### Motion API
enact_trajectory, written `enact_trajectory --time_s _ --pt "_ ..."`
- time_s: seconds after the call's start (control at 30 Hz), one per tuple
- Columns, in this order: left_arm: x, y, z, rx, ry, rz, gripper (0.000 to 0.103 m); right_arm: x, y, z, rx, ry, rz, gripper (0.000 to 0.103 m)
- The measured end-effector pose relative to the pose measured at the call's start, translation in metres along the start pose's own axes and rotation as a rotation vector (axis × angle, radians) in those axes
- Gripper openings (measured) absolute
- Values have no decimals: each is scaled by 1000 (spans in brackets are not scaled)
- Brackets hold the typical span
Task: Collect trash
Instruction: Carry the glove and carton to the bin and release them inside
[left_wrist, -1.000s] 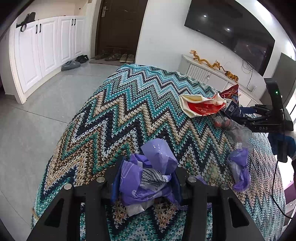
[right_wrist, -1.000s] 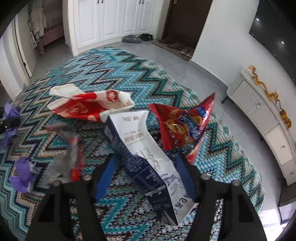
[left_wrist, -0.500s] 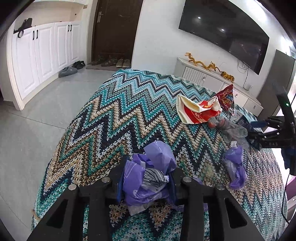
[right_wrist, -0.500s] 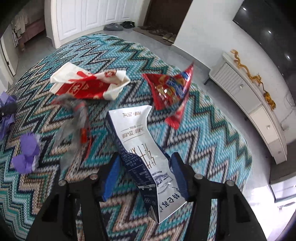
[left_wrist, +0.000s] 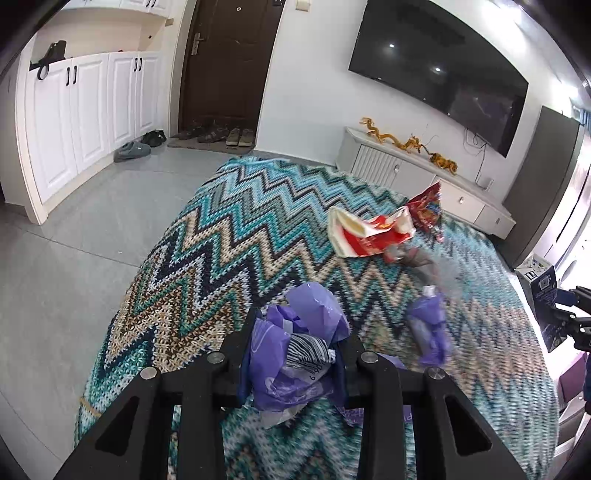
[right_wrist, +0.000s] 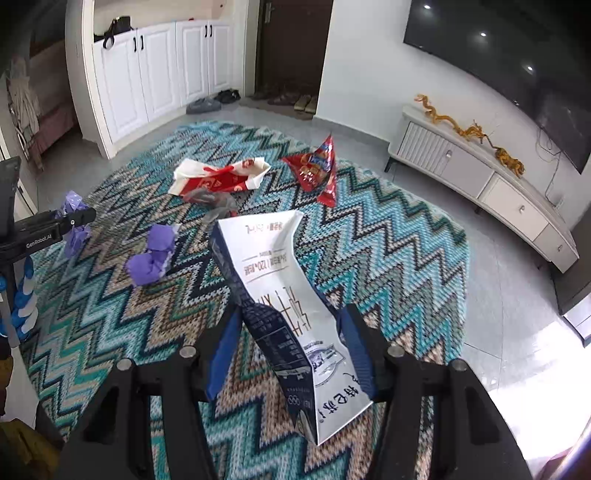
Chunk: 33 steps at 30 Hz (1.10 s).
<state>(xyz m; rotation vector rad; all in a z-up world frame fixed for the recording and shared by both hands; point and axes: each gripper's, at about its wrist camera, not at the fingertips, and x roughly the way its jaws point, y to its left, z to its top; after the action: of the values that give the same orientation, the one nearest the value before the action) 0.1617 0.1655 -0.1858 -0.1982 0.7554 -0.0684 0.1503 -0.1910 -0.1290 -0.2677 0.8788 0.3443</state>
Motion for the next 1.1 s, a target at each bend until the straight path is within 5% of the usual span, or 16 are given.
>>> enact_trajectory --time_s 0.23,0.6,0.9,1.1 --pt "-36 -65 7 135 -24 -64 31 -61 -49 -35 113 -112 -28 53" --pt "-32 -257 -1 388 76 -340 31 -120 -167 -145 370 -143 -166 53" --pt "-16 -433 -44 620 193 -491 32 -94 -247 -251 646 -86 -186 54" --pt "11 -504 -82 705 283 -509 32 -48 -279 -309 806 -10 -141 54"
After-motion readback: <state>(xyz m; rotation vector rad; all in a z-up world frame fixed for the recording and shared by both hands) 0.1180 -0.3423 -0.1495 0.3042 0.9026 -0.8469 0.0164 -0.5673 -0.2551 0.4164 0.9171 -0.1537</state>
